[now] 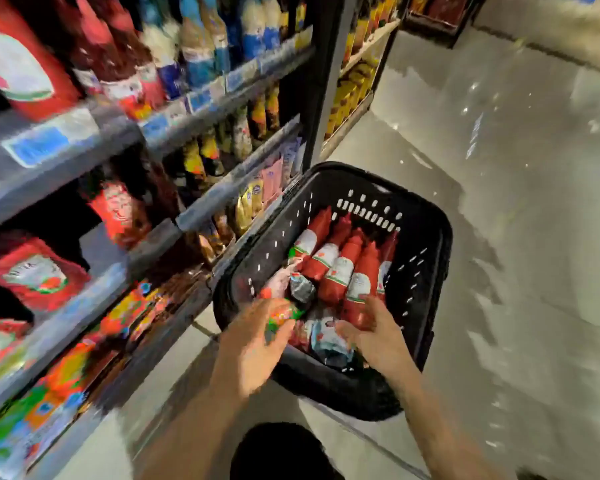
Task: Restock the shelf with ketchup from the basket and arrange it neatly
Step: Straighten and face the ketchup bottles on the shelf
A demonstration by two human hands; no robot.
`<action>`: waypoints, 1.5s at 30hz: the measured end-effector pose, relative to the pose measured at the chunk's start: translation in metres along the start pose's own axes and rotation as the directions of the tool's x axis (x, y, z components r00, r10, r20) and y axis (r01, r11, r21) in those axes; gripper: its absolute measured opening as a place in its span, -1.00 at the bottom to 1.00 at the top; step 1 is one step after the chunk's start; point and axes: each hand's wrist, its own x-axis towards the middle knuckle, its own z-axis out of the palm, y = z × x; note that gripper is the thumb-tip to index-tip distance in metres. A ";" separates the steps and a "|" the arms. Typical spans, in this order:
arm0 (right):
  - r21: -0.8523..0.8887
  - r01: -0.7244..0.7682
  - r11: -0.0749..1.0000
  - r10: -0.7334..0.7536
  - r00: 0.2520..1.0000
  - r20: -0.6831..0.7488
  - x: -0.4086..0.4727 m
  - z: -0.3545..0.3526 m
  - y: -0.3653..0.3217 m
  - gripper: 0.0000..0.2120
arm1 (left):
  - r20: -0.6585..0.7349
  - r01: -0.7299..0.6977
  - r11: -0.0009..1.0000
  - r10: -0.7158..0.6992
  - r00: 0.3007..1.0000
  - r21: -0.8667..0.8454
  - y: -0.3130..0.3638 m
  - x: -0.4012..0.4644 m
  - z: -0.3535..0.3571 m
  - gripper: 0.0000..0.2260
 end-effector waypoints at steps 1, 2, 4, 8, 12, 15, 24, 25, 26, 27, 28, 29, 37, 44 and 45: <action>-0.019 0.026 0.999 -0.028 0.996 -0.083 0.017 0.007 0.015 -0.57 | -0.002 -0.091 0.995 0.092 0.996 0.036 -0.015 0.004 0.015 -0.77; -0.076 0.024 0.997 -0.035 0.988 -0.151 0.032 0.012 0.026 -0.50 | -0.003 -0.176 0.977 0.178 0.984 0.124 -0.026 0.007 0.027 -0.76; -0.184 -0.035 0.982 -0.016 0.963 -0.269 0.070 0.013 0.043 -0.33 | 0.008 -0.294 0.915 0.303 0.953 0.276 -0.048 0.017 0.049 -0.69; -0.331 -0.134 0.934 0.031 0.954 -0.299 0.107 0.014 0.054 -0.22 | 0.036 -0.288 0.837 0.308 0.951 0.466 -0.069 0.010 0.071 -0.56; -0.452 -0.191 0.871 0.058 0.955 -0.292 0.116 0.030 0.059 0.02 | 0.051 -0.240 0.841 0.247 0.968 0.484 -0.061 0.014 0.069 -0.53; -0.457 -0.255 0.852 0.120 0.945 -0.304 0.125 0.035 0.074 0.16 | 0.048 -0.245 0.815 0.258 0.965 0.525 -0.060 0.012 0.068 -0.55; -0.273 -0.218 0.937 0.136 0.948 -0.289 0.126 0.031 0.067 -0.09 | 0.185 -0.241 0.787 0.163 0.969 0.569 -0.053 0.015 0.065 -0.43; -0.234 -0.191 0.953 0.118 0.949 -0.293 0.124 0.030 0.063 -0.12 | 0.256 -0.236 0.767 0.096 0.962 0.597 -0.053 0.018 0.065 -0.41; -0.204 -0.152 0.967 0.085 0.950 -0.301 0.122 0.029 0.059 -0.15 | 0.287 -0.235 0.747 0.061 0.956 0.622 -0.052 0.019 0.064 -0.40; -0.179 -0.111 0.978 0.051 0.949 -0.310 0.122 0.028 0.054 -0.18 | 0.277 -0.225 0.739 0.054 0.959 0.635 -0.052 0.018 0.064 -0.38; -0.167 -0.079 0.983 0.023 0.949 -0.314 0.122 0.026 0.050 -0.20 | 0.263 -0.217 0.738 0.056 0.963 0.639 -0.052 0.017 0.064 -0.33; -0.160 -0.058 0.985 0.005 0.949 -0.315 0.123 0.023 0.048 -0.21 | 0.257 -0.204 0.748 0.047 0.965 0.631 -0.049 0.016 0.064 -0.28; -0.006 0.199 0.980 -0.189 0.922 -0.338 0.107 0.003 0.035 -0.25 | 0.177 0.104 0.895 -0.198 0.964 0.434 -0.021 0.041 0.073 -0.48; 0.110 0.208 0.972 -0.148 0.902 -0.405 0.106 -0.019 0.039 -0.24 | 0.299 0.312 0.918 -0.378 0.876 0.245 -0.011 0.120 0.148 -0.40; 0.110 0.209 0.972 -0.145 0.896 -0.419 0.108 -0.022 0.042 -0.23 | 0.318 0.353 0.905 -0.415 0.852 0.237 -0.014 0.128 0.163 -0.37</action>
